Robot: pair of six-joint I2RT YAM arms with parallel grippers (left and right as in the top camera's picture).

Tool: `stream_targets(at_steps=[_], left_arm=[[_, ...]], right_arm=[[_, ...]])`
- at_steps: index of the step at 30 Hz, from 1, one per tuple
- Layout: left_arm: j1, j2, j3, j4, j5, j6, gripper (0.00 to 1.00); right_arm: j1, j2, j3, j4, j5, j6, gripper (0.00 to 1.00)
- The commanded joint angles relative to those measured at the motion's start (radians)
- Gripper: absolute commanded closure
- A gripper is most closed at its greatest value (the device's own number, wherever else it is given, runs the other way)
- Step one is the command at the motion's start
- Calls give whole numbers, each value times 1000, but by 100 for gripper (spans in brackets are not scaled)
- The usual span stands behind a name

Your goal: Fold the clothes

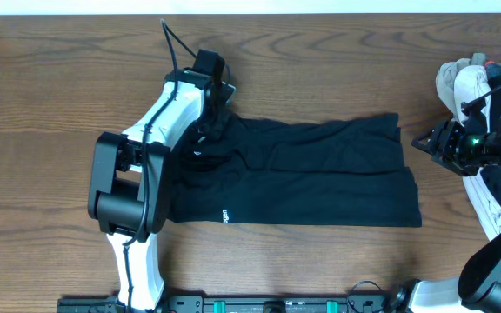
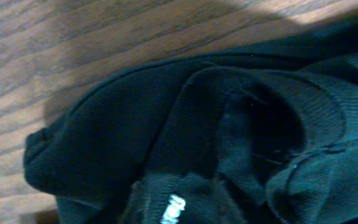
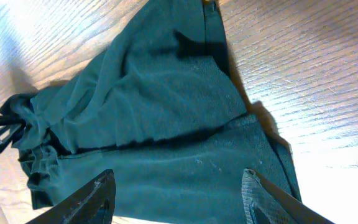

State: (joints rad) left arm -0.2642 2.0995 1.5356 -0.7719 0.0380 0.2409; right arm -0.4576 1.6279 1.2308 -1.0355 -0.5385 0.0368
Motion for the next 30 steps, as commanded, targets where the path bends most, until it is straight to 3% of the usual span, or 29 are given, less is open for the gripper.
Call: stream_targets(at_steps=[1,2,4,9,18,23,30], left_arm=[[13,5,-1,12,-24,6,67],[13,5,-1,16,-27,6,66],[14,5,-1,18,-27,5,55],[5,-15,4,-6,30,-37,60],[-6,-133,6,-19,107,-105,55],[-9,-105,6,1,251,-105,55],[-21,-44,6,45,262,-105,54]], right_arm=[[6,-1,11,-3,-4,0,37],[6,-1,11,-3,-4,0,37],[6,-1,11,-5,-4,0,37],[6,-1,11,-5,-4,0,37],[6,-1,11,-5,-4,0,36],[6,-1,11,-7,-5,0,37],[6,-1,11,-19,-5,0,37]])
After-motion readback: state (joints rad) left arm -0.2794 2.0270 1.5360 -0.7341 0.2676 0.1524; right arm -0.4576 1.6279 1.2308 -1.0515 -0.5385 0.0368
